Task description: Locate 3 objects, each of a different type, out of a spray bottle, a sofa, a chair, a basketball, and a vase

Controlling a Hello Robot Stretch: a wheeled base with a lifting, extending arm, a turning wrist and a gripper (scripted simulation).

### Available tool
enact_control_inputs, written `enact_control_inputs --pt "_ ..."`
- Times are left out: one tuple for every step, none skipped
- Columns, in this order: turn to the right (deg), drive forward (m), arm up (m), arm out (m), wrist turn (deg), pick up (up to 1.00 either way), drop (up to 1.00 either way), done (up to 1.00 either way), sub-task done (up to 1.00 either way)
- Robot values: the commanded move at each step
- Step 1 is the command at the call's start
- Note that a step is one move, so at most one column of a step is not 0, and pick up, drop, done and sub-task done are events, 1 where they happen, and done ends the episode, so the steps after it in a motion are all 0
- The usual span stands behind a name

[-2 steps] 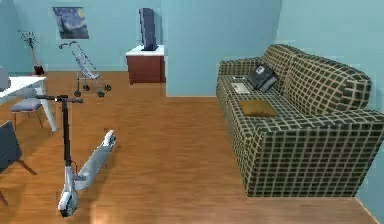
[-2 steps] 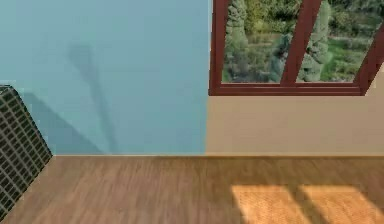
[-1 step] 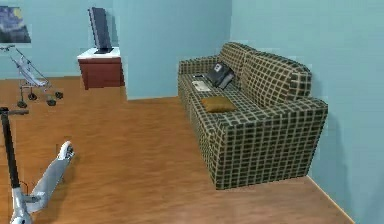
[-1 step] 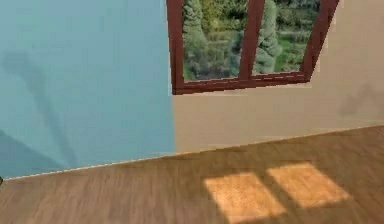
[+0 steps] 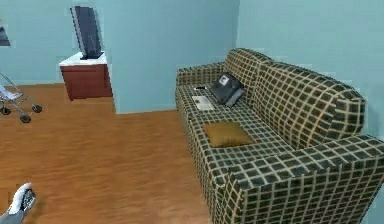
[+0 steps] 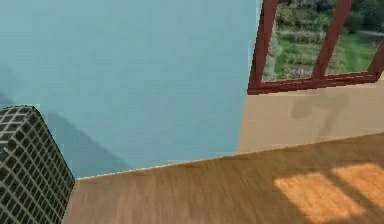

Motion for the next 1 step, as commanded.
enact_control_inputs --pt "9.0 0.00 0.00 0.00 0.0 0.00 0.00 0.00 0.00"
